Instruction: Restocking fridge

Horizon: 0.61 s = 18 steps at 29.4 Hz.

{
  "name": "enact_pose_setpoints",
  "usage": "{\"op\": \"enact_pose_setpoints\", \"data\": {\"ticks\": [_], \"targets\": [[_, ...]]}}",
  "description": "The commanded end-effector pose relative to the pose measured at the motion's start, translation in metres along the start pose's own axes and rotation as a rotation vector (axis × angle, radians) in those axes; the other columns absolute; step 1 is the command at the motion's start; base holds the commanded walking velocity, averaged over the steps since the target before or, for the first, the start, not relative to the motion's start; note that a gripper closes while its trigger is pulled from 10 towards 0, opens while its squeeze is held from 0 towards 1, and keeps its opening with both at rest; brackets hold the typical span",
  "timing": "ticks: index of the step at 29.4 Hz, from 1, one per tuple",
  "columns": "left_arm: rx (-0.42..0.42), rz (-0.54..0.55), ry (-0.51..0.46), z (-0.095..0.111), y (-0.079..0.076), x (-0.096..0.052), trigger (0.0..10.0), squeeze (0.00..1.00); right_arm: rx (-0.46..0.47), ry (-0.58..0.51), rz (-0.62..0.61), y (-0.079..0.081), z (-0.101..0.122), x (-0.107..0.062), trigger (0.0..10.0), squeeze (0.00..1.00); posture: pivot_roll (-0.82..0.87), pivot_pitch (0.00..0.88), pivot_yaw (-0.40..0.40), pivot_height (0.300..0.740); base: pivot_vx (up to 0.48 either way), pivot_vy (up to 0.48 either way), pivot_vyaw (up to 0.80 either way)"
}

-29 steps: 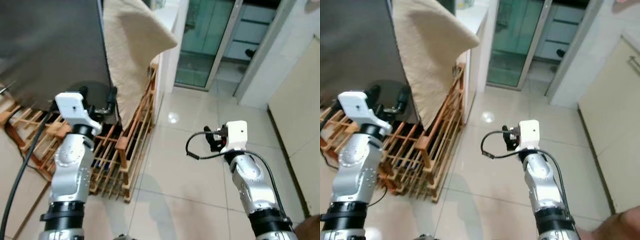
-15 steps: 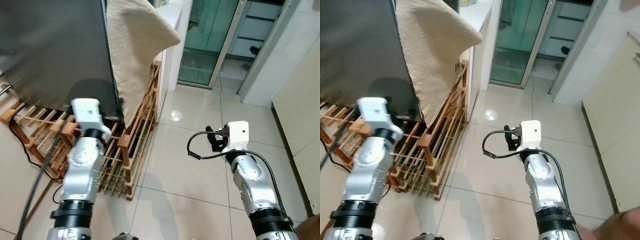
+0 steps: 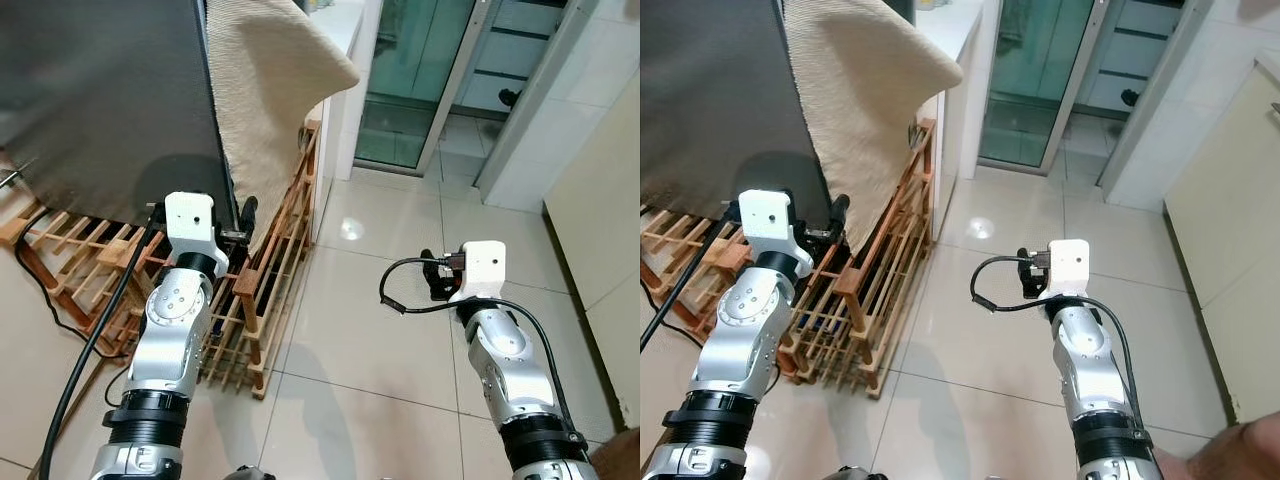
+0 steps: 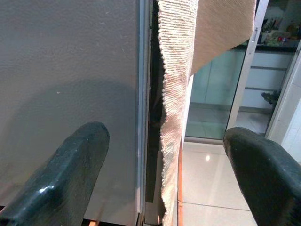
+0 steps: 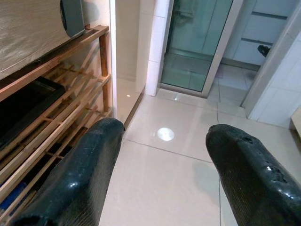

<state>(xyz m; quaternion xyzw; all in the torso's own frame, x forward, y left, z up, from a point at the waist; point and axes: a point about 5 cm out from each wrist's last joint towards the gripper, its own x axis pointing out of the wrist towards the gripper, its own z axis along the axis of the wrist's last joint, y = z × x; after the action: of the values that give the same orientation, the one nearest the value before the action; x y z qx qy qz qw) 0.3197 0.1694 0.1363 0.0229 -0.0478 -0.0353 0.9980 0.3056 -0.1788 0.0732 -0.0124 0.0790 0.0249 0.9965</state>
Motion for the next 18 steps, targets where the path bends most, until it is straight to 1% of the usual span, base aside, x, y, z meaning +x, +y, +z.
{"op": "enact_pose_setpoints", "data": {"ticks": [1, 13, 18], "targets": [[-0.005, -0.001, 0.012, -0.0026, -0.0020, 0.0005, 10.0, 0.00, -0.003, 0.001, -0.018, -0.0046, 0.0036, 0.0028, 10.0, 0.17, -0.08, 0.000, -0.031, 0.740, 0.000, 0.000, 0.00], [-0.010, -0.002, 0.022, -0.0056, -0.0036, -0.0004, 10.0, 0.00, -0.013, -0.001, -0.013, -0.0024, 0.0050, 0.0050, 10.0, 0.17, -0.07, 0.000, -0.040, 0.740, 0.000, 0.000, 0.00], [-0.011, -0.011, 0.030, -0.0081, -0.0090, 0.0015, 10.0, 0.00, -0.023, 0.003, -0.015, -0.0029, 0.0050, 0.0068, 10.0, 0.16, -0.08, 0.000, -0.040, 0.740, 0.000, 0.000, 0.00]]}}
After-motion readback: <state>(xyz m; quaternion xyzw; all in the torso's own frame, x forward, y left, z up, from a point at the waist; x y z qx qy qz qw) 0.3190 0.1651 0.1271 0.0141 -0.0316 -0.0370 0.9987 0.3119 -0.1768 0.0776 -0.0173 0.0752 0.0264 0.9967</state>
